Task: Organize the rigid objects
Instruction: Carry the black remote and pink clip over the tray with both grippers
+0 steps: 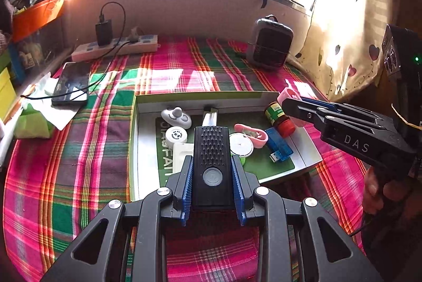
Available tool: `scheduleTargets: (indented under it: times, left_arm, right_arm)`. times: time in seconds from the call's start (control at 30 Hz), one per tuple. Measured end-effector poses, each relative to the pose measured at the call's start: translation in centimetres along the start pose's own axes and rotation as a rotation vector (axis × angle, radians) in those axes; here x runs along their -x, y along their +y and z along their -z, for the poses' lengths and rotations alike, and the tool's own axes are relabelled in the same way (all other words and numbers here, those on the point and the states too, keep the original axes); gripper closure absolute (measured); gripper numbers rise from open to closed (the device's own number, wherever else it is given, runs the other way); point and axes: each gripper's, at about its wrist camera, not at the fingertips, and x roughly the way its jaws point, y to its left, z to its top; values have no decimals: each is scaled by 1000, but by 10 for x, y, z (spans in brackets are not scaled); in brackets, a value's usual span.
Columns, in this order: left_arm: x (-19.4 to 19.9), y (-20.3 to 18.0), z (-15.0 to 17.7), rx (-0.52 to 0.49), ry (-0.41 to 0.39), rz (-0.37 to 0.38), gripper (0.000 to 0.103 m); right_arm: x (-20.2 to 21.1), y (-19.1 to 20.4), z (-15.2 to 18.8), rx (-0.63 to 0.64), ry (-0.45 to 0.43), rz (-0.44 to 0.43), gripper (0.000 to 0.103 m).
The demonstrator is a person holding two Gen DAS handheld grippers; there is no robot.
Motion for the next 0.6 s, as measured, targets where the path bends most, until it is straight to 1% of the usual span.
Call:
scheduleTargets:
  times: [0.17,0.27,0.5,0.6]
  left_arm:
    - [-12,-4,-3,8,18,4,77]
    - [-19,-6,-3,11,27,4,77]
    - [-30,-7,-4,19,48,-2,77]
    - [-34,-10,-5,18,53,-4,77]
  right_arm:
    - [-14,-6,-10,9,16,-9,78]
    - [-24,-10,-15,4,35,-48,78]
    - [-48,-13,-23,14,83,-107,78]
    - [-59,-13,-26,17,108,-120,78]
